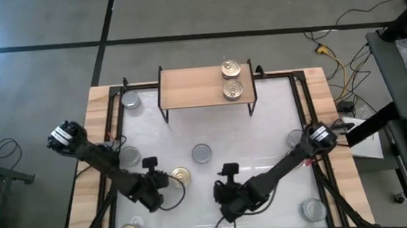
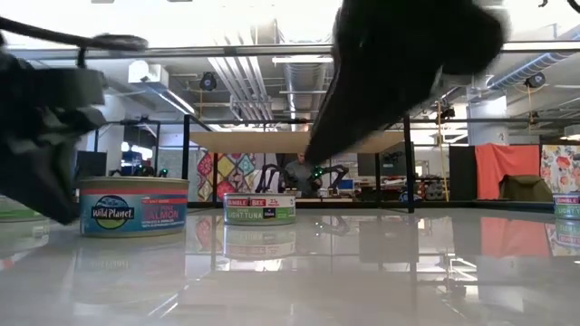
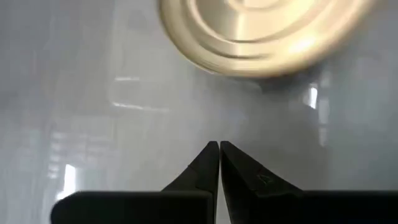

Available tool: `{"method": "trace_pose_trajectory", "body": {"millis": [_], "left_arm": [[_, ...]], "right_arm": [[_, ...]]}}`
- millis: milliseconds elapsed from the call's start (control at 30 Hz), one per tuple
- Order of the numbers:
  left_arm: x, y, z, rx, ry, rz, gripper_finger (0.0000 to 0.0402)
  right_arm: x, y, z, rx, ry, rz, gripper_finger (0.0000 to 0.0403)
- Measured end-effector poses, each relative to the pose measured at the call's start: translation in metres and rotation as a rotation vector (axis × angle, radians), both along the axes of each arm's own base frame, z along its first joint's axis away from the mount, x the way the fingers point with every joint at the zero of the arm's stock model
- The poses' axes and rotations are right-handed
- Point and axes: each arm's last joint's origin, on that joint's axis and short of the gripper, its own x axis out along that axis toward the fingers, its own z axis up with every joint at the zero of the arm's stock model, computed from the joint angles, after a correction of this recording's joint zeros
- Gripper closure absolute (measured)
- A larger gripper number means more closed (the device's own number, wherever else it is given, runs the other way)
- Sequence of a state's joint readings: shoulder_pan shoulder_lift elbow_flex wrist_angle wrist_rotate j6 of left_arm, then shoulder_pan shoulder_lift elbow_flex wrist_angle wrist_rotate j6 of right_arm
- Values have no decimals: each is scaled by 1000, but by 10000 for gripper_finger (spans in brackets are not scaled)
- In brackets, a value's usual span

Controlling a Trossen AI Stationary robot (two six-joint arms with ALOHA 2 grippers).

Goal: Stack canned seafood by type on shelf
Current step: Stack the blue tuna can on top of the blue tuna can on the shelf

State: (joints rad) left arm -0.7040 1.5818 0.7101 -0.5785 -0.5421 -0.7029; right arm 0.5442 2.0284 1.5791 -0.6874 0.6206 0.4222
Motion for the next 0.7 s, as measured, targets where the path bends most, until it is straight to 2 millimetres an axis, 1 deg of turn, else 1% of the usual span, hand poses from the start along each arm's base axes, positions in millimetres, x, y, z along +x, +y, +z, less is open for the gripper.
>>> {"method": "trace_pose_trajectory", "body": {"millis": [100, 167, 267, 333, 433, 533, 600, 700], "left_arm": [[8, 8, -6, -5, -68, 3, 401], [15, 11, -9, -26, -124, -2, 401], [25, 14, -11, -72, -211, -36, 401], [31, 15, -12, -94, -244, -51, 401], [38, 15, -15, -108, -279, -58, 401], [48, 10, -17, -121, -313, -84, 401], [55, 6, -20, -133, -325, -115, 401], [65, 0, -26, -128, -323, -140, 401]], "right_arm": [[4, -10, -19, -89, 48, -1, 5], [5, -20, -26, -90, 64, -18, 5], [4, -31, -27, -64, 29, -47, 5], [0, -33, -26, -52, 9, -53, 5], [-6, -31, -21, -11, -44, -64, 5], [-9, -25, -23, 50, -104, -55, 5], [-13, -21, -29, 100, -112, -29, 5], [-13, -15, -39, 231, -185, 9, 5]]}}
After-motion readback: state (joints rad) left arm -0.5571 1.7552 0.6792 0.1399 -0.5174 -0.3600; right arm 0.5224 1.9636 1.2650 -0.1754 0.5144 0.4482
